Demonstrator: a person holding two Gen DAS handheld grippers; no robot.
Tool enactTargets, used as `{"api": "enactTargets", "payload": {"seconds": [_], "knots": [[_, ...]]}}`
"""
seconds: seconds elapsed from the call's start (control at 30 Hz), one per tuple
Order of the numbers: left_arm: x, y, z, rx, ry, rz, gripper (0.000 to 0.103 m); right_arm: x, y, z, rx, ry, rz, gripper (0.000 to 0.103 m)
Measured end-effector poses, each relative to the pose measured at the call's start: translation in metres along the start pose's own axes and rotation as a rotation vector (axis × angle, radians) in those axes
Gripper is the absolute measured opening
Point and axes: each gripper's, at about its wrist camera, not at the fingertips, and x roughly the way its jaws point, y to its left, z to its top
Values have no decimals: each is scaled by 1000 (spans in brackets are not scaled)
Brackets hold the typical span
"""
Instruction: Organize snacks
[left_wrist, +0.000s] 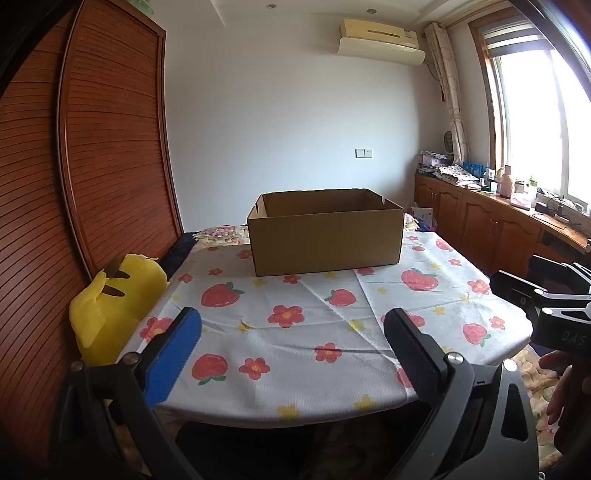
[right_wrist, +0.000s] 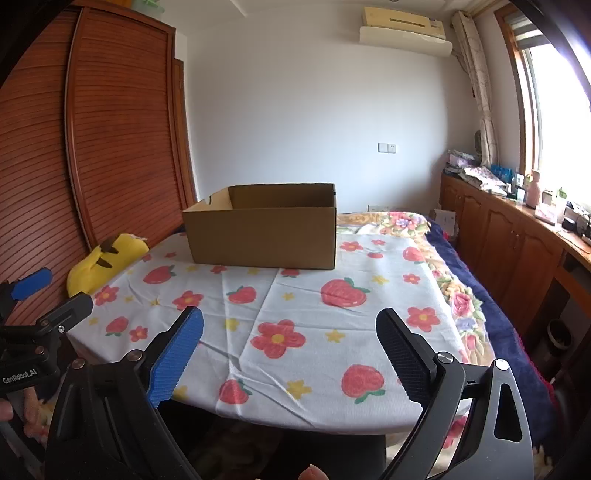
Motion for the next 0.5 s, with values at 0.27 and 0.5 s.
{"api": "enactTargets", "payload": {"seconds": [0.27, 0.5], "knots": [[-1, 1, 0, -5, -6, 5, 100, -2, 1, 0, -1, -3, -3, 97], [-2, 0, -1, -5, -9, 11, 100, -3, 0, 0, 0, -6, -7, 98]]}}
